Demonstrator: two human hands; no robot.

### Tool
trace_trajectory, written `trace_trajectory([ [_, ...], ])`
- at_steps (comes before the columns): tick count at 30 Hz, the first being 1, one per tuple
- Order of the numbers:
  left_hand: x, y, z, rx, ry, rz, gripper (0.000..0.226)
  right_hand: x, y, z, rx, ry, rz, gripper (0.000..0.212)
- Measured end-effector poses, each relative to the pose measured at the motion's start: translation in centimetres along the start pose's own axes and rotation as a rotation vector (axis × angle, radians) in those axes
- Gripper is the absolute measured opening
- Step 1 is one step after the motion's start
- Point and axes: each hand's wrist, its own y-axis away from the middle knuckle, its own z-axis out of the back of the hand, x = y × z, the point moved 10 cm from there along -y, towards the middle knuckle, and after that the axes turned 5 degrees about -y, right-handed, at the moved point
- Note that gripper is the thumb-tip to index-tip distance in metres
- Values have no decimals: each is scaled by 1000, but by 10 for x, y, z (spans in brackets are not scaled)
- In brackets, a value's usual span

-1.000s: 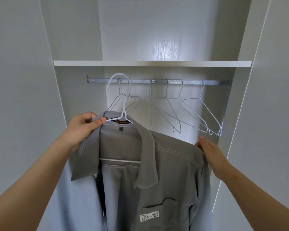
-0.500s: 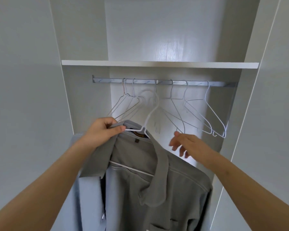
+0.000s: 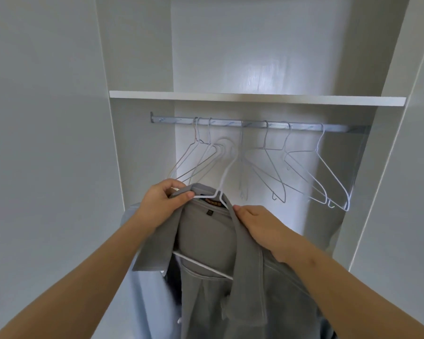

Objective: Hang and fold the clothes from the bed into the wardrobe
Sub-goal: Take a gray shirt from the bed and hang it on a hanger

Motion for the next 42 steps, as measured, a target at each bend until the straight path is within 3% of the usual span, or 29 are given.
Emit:
trace_trajectory([
  [7,47,-4,62,-284,114,243,10,-13,-32,-66,-4,-252,-222,33],
  [10,67,-12,82,-283,137,292,3,-15,-58,-100,-3,-364,-329,26],
  [15,104,-38,103,-224,115,330,9,1,-114,-162,21,-583,-444,25],
  [27,173,-143,121,-131,250,373,14,52,-260,-230,-69,-810,-367,24],
  [32,194,-170,129,-158,297,387,17,82,-308,-240,-53,-715,-265,34],
  [37,183,-199,121,-127,359,307,25,104,-346,-228,-35,-640,-207,23],
  [42,171,-242,113,-138,317,278,32,117,-389,-207,-43,-659,-167,24],
])
